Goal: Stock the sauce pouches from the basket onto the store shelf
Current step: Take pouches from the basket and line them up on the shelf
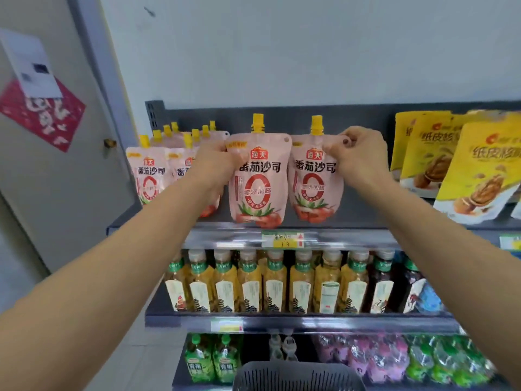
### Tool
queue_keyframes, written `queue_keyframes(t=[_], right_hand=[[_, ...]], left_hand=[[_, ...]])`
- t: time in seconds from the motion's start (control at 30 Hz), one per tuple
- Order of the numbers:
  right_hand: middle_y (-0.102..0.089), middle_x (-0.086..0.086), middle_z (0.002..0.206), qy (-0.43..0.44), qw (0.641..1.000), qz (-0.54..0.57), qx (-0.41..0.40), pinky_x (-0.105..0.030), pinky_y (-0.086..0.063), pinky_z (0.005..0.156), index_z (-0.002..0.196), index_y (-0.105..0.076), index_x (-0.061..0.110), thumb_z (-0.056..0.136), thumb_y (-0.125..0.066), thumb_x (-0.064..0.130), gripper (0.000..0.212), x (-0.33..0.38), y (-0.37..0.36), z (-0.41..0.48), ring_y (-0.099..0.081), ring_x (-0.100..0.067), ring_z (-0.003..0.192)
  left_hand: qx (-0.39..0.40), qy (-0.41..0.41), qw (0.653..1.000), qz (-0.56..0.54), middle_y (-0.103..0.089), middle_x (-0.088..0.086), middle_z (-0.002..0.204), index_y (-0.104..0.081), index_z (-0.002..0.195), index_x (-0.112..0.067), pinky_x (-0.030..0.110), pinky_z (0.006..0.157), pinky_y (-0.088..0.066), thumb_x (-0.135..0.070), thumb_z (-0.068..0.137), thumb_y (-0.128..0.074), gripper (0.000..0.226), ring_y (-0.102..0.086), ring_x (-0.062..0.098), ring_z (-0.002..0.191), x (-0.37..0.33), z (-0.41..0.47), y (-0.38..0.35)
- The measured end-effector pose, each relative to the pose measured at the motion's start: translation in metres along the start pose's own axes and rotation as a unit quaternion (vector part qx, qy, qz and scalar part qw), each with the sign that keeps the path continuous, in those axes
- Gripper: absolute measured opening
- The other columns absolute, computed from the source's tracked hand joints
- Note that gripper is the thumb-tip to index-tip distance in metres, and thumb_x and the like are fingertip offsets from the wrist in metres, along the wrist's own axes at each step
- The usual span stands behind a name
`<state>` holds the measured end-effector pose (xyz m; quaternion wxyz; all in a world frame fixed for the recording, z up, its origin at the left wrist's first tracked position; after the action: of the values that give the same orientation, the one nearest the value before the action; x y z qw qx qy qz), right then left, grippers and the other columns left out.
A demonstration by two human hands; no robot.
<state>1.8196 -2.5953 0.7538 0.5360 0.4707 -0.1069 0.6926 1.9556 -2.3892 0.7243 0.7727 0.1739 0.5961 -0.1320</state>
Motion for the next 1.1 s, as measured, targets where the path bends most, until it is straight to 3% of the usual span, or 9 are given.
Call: queue_keyframes(t=[0.13, 0.3, 0.47, 0.6, 0.77, 0.97, 1.03, 1.1], right_hand=[[-0.069, -0.012, 0.081, -0.012, 1.000, 0.002, -0.020, -0.047, -0.057, 0.071, 0.081, -0.064, 0.007, 0.085, -0.062, 0.016, 0.010, 0.002, -0.021, 0.028, -0.067, -0.028, 0.079], [-0.065, -0.011, 0.078, -0.028, 0.999, -0.003, -0.026, -0.041, -0.055, 0.067, 0.086, -0.065, -0.001, 0.085, -0.062, 0.014, 0.016, -0.011, -0.040, 0.053, -0.061, -0.023, 0.073], [-0.069, -0.018, 0.085, -0.042, 0.999, 0.013, -0.015, -0.045, -0.056, 0.067, 0.081, -0.063, 0.001, 0.085, -0.061, 0.012, 0.012, -0.033, -0.051, 0.072, -0.068, -0.032, 0.081], [-0.069, -0.018, 0.087, -0.039, 0.999, 0.018, 0.006, -0.046, -0.056, 0.069, 0.086, -0.063, -0.003, 0.086, -0.059, 0.010, 0.014, -0.047, -0.061, 0.088, -0.068, -0.034, 0.085], [-0.067, -0.011, 0.083, -0.032, 0.998, 0.034, 0.045, -0.041, -0.056, 0.068, 0.084, -0.062, 0.007, 0.089, -0.057, 0.010, 0.007, -0.059, -0.072, 0.109, -0.065, -0.026, 0.077], [-0.055, -0.002, 0.069, -0.035, 0.993, 0.057, 0.102, -0.026, -0.040, 0.051, 0.083, -0.063, 0.000, 0.086, -0.057, 0.006, 0.009, -0.083, -0.104, 0.121, -0.052, -0.017, 0.068], [-0.056, -0.001, 0.071, -0.049, 0.990, 0.072, 0.116, -0.028, -0.043, 0.056, 0.082, -0.062, 0.000, 0.085, -0.057, 0.007, 0.009, -0.095, -0.112, 0.123, -0.053, -0.018, 0.071], [-0.062, -0.008, 0.081, -0.066, 0.987, 0.093, 0.114, -0.035, -0.049, 0.064, 0.083, -0.062, 0.001, 0.085, -0.056, 0.007, 0.009, -0.105, -0.115, 0.126, -0.059, -0.025, 0.080]], left_hand=[[-0.054, -0.003, 0.999, -0.001, -0.067, -0.003, 0.079, -0.062, 0.103, -0.011, 0.016, 0.042, -0.049, -0.009, 0.092, -0.053, 0.014, -0.064, 0.007, 0.064, 0.004, 0.038, 0.013], [-0.071, 0.029, 0.997, -0.003, -0.071, 0.010, 0.098, -0.058, 0.109, -0.009, 0.043, 0.077, -0.059, -0.011, 0.091, -0.054, 0.018, -0.070, 0.022, 0.083, 0.031, 0.078, 0.008], [-0.087, 0.049, 0.995, 0.012, -0.070, 0.011, 0.099, -0.058, 0.108, -0.011, 0.049, 0.080, -0.058, -0.013, 0.091, -0.054, 0.017, -0.070, 0.027, 0.086, 0.057, 0.104, -0.001], [-0.111, 0.071, 0.991, 0.026, -0.068, 0.009, 0.106, -0.051, 0.122, -0.015, 0.046, 0.081, -0.058, -0.012, 0.093, -0.053, 0.029, -0.069, 0.025, 0.088, 0.072, 0.116, -0.007], [-0.153, 0.097, 0.983, 0.014, -0.066, 0.008, 0.114, -0.047, 0.134, -0.015, 0.035, 0.073, -0.059, -0.014, 0.094, -0.052, 0.041, -0.068, 0.020, 0.086, 0.087, 0.132, -0.010], [-0.181, 0.089, 0.979, -0.014, -0.063, 0.008, 0.120, -0.047, 0.135, -0.013, 0.023, 0.059, -0.051, -0.011, 0.095, -0.049, 0.040, -0.063, 0.012, 0.078, 0.097, 0.141, -0.010], [-0.170, 0.088, 0.981, -0.018, -0.064, 0.008, 0.116, -0.049, 0.132, -0.010, 0.022, 0.059, -0.049, -0.010, 0.095, -0.047, 0.036, -0.062, 0.012, 0.078, 0.099, 0.142, -0.010], [-0.153, 0.097, 0.983, -0.013, -0.064, 0.010, 0.119, -0.050, 0.129, -0.009, 0.025, 0.065, -0.052, -0.009, 0.095, -0.047, 0.034, -0.064, 0.018, 0.090, 0.102, 0.141, -0.011]])
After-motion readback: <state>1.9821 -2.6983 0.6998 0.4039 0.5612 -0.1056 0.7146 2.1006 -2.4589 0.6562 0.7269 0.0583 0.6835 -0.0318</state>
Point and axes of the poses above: each hand's wrist, its own z-axis towards the middle knuckle, its own y-axis out of the back of the hand, x = y × z, the point moved 10 cm from there along z, towards the middle knuckle
